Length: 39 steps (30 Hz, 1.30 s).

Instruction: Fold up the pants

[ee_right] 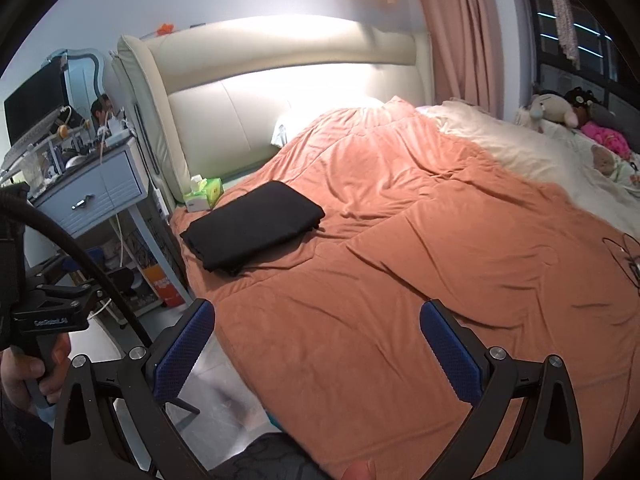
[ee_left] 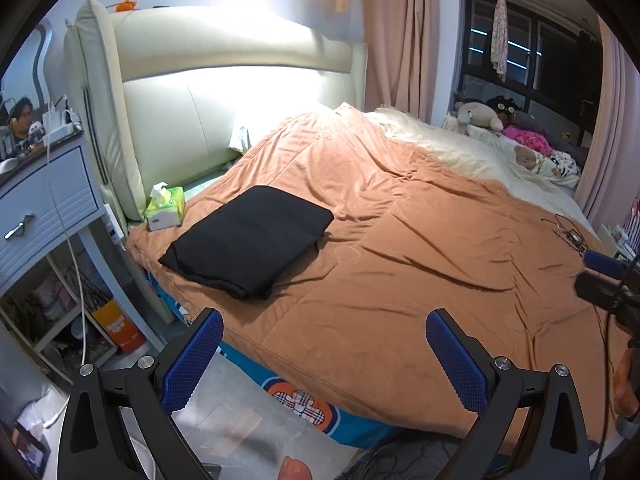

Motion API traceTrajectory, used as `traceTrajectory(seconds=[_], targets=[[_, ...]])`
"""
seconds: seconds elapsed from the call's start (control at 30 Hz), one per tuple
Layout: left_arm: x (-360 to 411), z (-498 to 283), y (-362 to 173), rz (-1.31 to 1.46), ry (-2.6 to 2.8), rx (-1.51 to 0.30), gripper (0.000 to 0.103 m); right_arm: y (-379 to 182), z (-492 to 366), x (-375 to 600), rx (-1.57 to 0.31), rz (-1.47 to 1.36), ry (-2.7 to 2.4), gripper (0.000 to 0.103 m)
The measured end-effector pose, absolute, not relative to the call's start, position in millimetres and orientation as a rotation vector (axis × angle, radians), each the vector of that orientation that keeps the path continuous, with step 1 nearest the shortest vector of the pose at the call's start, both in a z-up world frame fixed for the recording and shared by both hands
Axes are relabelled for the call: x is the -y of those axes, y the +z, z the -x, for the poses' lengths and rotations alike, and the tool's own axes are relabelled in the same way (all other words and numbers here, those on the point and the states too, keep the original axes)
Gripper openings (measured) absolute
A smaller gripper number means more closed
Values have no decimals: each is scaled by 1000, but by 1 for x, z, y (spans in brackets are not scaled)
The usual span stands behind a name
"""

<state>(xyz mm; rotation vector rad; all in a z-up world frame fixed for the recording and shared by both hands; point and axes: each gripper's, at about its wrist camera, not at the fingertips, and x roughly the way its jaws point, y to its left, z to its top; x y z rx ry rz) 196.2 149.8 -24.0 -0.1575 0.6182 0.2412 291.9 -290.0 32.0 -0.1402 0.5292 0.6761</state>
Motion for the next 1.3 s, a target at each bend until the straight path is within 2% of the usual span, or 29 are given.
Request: traceTrajectory(seconds=[0.63, 1.3], targets=[[-99, -103, -14, 85, 112, -543, 102, 21, -124, 363, -436, 73, 586, 103], [-78, -15, -20, 41, 77, -456, 103, 0, 1, 405, -355, 28, 478, 103]])
